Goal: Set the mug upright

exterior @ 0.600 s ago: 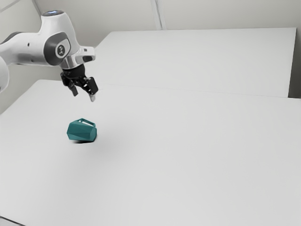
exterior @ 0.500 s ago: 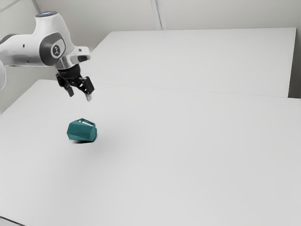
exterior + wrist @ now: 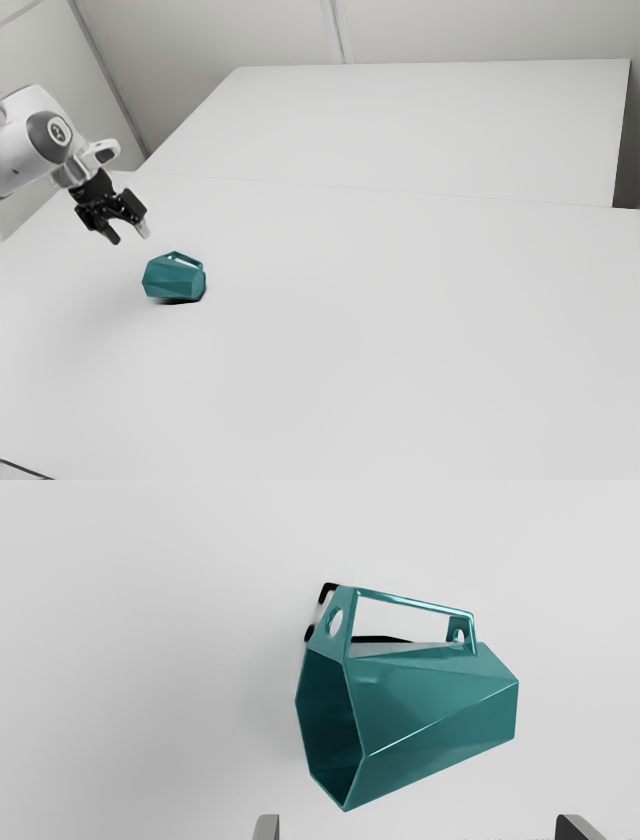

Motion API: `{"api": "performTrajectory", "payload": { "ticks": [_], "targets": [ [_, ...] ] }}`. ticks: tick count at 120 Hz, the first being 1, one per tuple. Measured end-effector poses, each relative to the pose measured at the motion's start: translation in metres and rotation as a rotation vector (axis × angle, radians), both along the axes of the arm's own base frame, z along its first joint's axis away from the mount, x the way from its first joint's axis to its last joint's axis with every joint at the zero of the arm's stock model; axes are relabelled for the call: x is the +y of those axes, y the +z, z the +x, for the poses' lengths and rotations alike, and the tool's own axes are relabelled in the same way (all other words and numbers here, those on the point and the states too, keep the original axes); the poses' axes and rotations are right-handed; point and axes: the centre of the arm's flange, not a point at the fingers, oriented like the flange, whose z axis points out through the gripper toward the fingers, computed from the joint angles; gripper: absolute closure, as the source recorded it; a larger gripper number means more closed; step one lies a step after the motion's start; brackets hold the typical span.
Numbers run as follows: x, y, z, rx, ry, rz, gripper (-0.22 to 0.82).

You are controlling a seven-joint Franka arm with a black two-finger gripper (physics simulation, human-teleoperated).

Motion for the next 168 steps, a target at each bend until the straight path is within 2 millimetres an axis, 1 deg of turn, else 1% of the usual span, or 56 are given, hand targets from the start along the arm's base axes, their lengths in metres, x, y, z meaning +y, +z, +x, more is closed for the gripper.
{"api": "performTrajectory", "payload": {
  "ticks": [16, 25, 36, 65, 83, 109, 115, 120, 138, 145, 156, 168],
  "targets": [
    [0.014, -0.025, 0.004, 0.005, -0.036, -0.076, 0.00],
    [0.021, -0.039, 0.011, 0.001, -0.057, -0.128, 0.00],
    [0.034, -0.055, 0.008, -0.002, -0.063, -0.195, 0.00],
    [0.044, -0.094, 0.010, -0.019, -0.107, -0.375, 0.00],
    [0.049, -0.109, 0.009, -0.048, -0.110, -0.472, 0.00],
    [0.041, -0.120, 0.009, -0.092, -0.106, -0.575, 0.01],
    [0.038, -0.121, 0.010, -0.101, -0.106, -0.590, 0.04],
    [0.036, -0.122, 0.011, -0.107, -0.108, -0.601, 0.11],
    [0.036, -0.123, 0.010, -0.126, -0.110, -0.619, 0.43],
    [0.036, -0.123, 0.010, -0.131, -0.111, -0.624, 0.53],
    [0.034, -0.125, 0.010, -0.138, -0.110, -0.637, 0.60],
    [0.026, -0.125, 0.014, -0.148, -0.118, -0.650, 0.65]
  ]
}}
